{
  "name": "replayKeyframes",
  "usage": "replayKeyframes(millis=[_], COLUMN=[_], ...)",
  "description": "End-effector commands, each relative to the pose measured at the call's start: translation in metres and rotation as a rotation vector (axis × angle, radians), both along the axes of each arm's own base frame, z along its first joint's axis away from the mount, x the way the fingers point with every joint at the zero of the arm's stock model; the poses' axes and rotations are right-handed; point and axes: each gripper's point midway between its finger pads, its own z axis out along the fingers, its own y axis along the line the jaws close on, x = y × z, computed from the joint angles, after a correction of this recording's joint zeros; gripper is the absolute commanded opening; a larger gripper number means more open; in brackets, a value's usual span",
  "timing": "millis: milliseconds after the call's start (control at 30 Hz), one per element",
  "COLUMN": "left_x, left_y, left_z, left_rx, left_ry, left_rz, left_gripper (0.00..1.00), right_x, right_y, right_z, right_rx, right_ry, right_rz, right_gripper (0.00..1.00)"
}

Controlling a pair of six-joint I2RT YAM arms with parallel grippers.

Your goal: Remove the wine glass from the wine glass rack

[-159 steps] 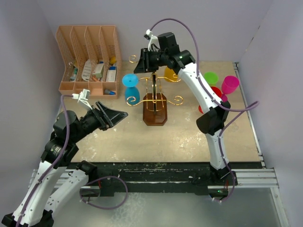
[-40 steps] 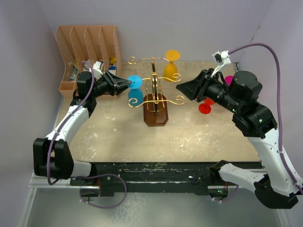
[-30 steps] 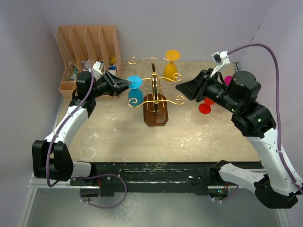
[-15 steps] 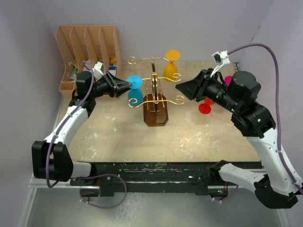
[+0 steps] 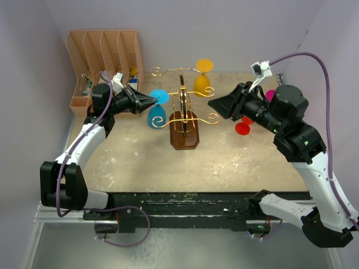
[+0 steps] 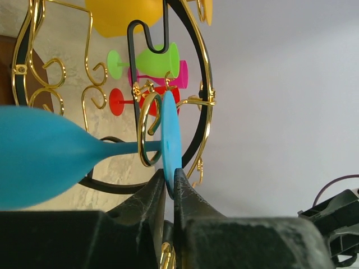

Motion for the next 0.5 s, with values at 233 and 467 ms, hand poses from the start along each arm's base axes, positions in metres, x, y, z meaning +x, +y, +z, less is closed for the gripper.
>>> replayKeyframes(millis=[233,467], left_x=[-0.0054,-0.0026], left_y=[-0.0057,-0.0121], left_z=[0.0300,0.0325], left_rx=[-0.068,-0.141], left_ry=[-0.080,-0.070], left_rz=[-0.049,-0.081], left_gripper=[0.00,0.00], right_x=[-0.0009,-0.0021], right_y=[-0.0031,-0.0043], right_z=[0.0152,0.0171], right_rx=[0.036,0.040], right_ry=[-0.048,-0.053], right_rz=[-0.017,-0.020], right_gripper=[0.32,0.32])
